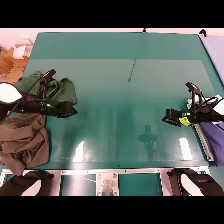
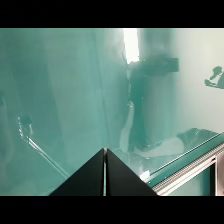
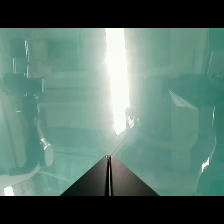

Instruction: Fold the shirts.

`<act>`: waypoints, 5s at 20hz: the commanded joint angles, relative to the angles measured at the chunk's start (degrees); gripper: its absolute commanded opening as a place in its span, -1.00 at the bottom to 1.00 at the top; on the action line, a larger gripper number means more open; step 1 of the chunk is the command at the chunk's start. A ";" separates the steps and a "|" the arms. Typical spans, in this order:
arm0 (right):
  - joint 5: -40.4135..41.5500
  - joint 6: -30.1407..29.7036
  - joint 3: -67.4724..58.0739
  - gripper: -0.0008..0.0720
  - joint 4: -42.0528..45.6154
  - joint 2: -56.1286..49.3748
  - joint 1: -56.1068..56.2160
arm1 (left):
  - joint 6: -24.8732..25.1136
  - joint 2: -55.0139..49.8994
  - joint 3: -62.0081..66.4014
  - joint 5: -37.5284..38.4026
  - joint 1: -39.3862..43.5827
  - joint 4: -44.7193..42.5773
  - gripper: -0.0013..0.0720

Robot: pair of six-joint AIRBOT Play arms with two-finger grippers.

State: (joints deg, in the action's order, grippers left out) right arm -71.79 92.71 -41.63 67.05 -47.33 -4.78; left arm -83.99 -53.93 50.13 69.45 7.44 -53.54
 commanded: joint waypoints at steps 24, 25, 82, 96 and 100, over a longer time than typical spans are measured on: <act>8.20 0.00 0.02 -0.36 0.02 -0.02 -0.07 | -9.97 -4.87 -0.09 -28.09 -15.04 -56.87 0.86; 9.01 0.00 0.02 -0.34 0.02 -0.02 -0.07 | -9.55 -6.25 -0.15 -27.36 -18.29 -56.87 0.85; 9.99 -13.81 23.26 0.09 -21.51 -5.79 -20.59 | -2.54 -41.86 43.12 14.19 8.35 -3.56 0.99; 0.61 -16.33 -17.44 -0.93 -35.28 -7.34 -25.44 | -1.01 -41.86 41.86 14.08 8.85 -1.22 0.99; 2.34 -14.91 -24.41 -0.93 -29.05 -11.13 -30.03 | 0.72 -41.86 31.01 9.40 14.45 5.86 0.99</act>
State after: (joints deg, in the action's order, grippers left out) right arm -70.48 75.94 -59.72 34.11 -56.62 -31.75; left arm -84.64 -95.74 87.13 82.48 18.70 -52.66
